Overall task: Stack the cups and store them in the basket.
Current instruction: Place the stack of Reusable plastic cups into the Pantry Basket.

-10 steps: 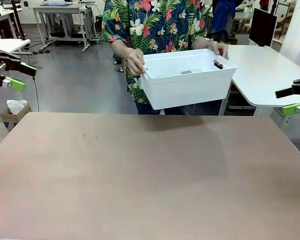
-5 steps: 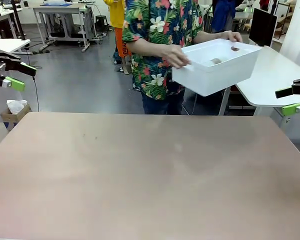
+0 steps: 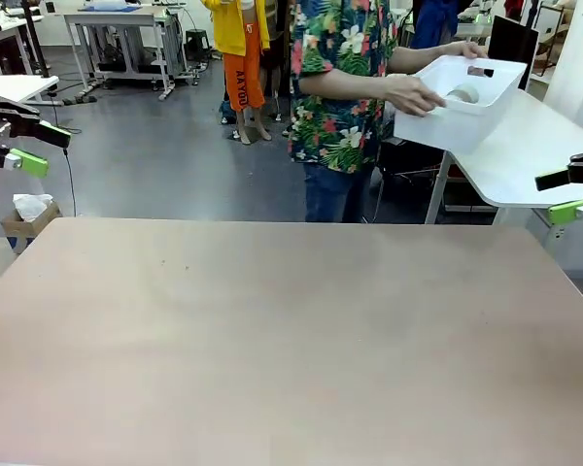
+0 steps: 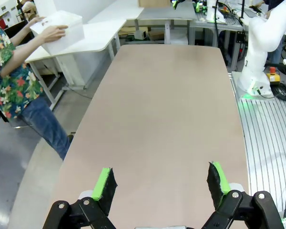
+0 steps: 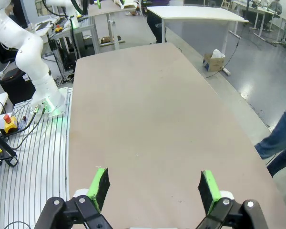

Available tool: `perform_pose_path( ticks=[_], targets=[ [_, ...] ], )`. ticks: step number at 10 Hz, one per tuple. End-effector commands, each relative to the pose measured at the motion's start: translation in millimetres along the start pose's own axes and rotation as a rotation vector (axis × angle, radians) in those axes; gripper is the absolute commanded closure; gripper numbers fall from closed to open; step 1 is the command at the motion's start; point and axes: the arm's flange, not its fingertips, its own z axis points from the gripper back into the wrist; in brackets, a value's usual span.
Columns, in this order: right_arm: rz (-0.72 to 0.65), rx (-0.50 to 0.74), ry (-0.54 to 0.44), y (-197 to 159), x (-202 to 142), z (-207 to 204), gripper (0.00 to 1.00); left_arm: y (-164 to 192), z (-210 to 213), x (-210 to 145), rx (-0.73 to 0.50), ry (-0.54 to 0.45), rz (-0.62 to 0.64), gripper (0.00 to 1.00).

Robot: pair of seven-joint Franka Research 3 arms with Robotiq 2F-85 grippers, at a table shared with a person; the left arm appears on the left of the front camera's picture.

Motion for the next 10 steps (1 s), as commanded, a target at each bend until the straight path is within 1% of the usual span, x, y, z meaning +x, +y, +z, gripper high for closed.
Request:
perform_pose_path(
  ticks=[1, 10],
  targets=[
    [-0.013, -0.002, -0.023, -0.5, 3.9, 0.2, 0.0, 1.0, 0.2, 1.8, 0.005, 0.002, 0.01, 0.0],
    [-0.013, -0.002, -0.023, -0.5, 3.9, 0.2, 0.0, 1.0, 0.2, 1.8, 0.005, 0.002, 0.01, 0.0]
  ],
)
